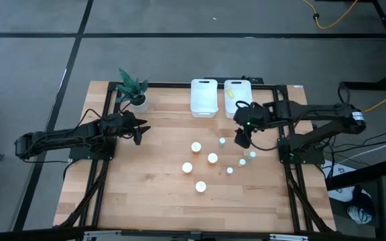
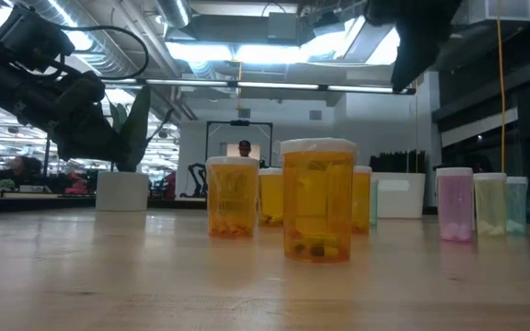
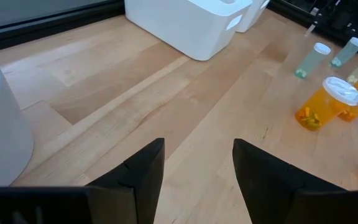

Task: Pick and place medicine bottles into bin by pill shape (circle, oval)
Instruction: Put the small blue pill bottle into the right white bin

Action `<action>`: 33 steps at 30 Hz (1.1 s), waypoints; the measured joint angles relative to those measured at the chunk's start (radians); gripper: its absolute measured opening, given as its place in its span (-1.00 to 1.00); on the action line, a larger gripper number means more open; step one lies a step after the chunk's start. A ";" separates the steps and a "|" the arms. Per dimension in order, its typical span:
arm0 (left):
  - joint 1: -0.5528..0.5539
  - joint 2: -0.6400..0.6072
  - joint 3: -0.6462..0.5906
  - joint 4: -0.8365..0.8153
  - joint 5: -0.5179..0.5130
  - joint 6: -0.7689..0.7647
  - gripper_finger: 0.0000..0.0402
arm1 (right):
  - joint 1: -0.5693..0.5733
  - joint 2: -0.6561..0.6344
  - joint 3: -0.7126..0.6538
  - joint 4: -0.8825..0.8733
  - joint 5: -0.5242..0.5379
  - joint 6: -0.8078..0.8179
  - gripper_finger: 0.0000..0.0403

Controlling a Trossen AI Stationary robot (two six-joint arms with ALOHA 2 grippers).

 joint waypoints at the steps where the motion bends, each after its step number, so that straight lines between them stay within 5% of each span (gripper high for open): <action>1: 0.000 0.000 0.000 0.000 0.000 0.000 -0.09 | 0.001 0.014 0.000 -0.005 -0.011 0.003 0.15; 15: 0.000 0.000 0.000 0.000 0.000 0.000 -0.09 | 0.002 0.203 -0.070 0.001 -0.147 -0.275 0.16; 23: 0.000 0.000 0.000 0.000 0.000 -0.001 -0.09 | 0.002 0.094 -0.307 0.304 -0.147 -0.222 0.05; 33: 0.000 0.000 0.000 0.000 0.000 -0.004 -0.09 | -0.001 0.102 -0.472 0.611 -0.146 -0.330 0.02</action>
